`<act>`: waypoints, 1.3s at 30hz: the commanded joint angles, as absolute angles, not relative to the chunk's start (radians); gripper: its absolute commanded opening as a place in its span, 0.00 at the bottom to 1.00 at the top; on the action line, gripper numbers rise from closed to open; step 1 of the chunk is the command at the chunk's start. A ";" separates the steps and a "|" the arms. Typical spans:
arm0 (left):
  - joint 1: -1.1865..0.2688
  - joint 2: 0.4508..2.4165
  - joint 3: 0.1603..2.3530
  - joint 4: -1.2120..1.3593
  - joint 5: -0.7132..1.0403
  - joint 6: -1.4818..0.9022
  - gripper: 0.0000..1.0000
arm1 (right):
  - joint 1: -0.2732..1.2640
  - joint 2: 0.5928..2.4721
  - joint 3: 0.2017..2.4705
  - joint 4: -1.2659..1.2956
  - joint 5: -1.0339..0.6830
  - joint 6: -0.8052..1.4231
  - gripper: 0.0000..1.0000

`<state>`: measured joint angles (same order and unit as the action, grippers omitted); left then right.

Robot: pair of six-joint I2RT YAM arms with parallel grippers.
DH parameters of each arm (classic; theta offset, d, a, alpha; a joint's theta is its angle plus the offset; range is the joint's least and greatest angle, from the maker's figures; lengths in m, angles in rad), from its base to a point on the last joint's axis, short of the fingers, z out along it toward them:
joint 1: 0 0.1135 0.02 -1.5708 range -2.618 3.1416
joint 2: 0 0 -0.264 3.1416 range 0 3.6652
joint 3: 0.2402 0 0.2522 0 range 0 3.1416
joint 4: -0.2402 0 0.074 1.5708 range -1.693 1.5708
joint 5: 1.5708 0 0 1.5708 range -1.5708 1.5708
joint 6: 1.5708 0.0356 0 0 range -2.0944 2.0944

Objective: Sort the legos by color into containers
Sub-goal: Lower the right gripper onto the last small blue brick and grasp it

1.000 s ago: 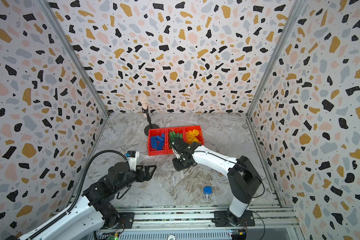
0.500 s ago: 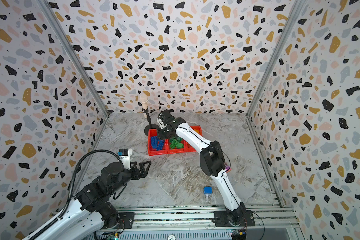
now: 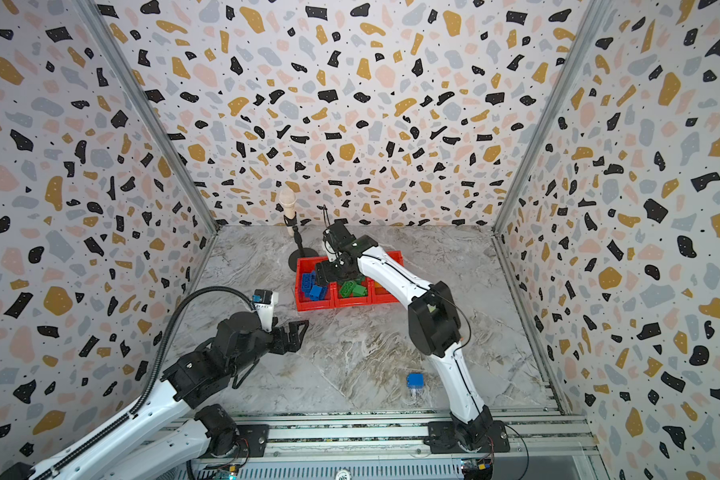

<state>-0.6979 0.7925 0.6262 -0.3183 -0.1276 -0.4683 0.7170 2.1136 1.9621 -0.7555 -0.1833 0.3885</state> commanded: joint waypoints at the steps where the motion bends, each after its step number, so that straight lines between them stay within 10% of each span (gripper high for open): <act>1: -0.705 0.912 0.687 -0.159 -0.018 -0.370 1.00 | 0.713 1.855 1.736 -0.752 -0.050 0.467 0.79; 17: -0.984 1.344 0.906 -0.111 0.084 -0.171 1.00 | 0.782 1.014 0.684 -0.760 0.008 1.044 0.74; 39: -0.997 1.222 0.779 -0.094 -0.001 -0.279 1.00 | 0.854 1.104 0.639 -0.814 0.078 1.033 0.73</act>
<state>-0.9936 1.2465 0.7982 -0.1249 0.0174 -0.2569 0.8566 1.1007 0.6292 -0.7864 0.0574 1.0462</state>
